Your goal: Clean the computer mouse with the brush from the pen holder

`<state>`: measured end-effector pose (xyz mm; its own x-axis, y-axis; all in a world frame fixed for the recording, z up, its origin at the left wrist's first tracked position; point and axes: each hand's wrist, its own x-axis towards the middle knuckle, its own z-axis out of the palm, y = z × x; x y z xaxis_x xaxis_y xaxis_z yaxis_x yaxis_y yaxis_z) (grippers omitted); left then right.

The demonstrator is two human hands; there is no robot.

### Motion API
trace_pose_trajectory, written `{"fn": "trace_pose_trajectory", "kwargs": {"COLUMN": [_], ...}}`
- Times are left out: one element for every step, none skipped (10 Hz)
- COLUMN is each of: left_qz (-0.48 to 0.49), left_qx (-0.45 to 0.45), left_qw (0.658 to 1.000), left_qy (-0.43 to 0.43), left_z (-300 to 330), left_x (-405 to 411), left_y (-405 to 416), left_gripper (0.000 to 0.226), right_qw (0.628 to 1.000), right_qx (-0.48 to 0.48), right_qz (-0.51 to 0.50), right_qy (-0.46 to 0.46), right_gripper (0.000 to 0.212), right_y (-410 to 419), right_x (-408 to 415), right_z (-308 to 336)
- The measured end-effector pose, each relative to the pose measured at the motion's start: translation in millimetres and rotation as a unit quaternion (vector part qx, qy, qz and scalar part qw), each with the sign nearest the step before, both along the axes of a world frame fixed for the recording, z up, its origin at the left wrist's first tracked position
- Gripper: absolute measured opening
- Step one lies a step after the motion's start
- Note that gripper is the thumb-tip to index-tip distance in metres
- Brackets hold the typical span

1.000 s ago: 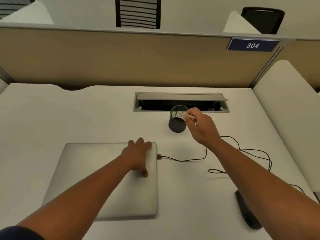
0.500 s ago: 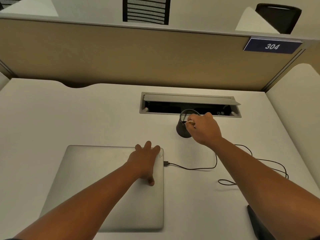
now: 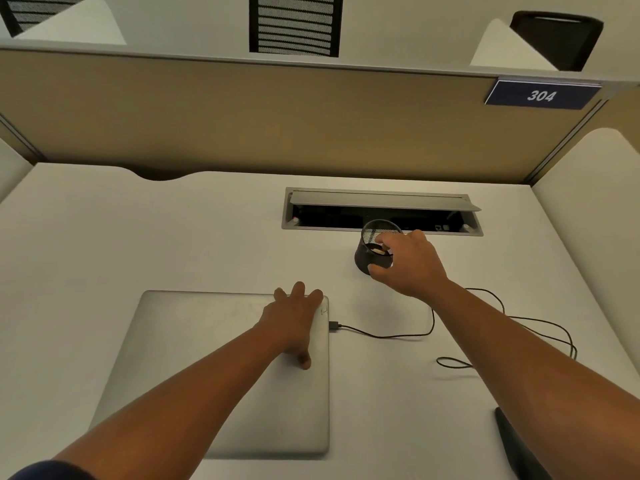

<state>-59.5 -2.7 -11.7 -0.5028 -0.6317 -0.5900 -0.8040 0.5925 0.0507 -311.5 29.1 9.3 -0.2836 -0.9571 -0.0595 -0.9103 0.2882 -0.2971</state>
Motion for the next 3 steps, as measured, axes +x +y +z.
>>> {"fn": "trace_pose_trajectory", "kwargs": {"left_qz": [0.013,0.022,0.044], "left_qx": [0.009,0.015,-0.012], "left_qw": [1.000,1.000,0.997], "left_qy": [0.005,0.009,0.065], "left_z": [4,9,29], "left_x": [-1,2,1], "left_y": [3,8,14], "left_gripper": [0.121,0.121,0.118], "right_qw": [1.000,1.000,0.999], "right_qx": [0.001,-0.007,-0.050], "right_qz": [-0.001,0.000,0.007], "right_qy": [0.004,0.003,-0.011], "right_gripper": [0.071,0.073,0.074], "right_y": [15,27,42], "right_x": [5,9,12], "right_z": [7,13,22]}}
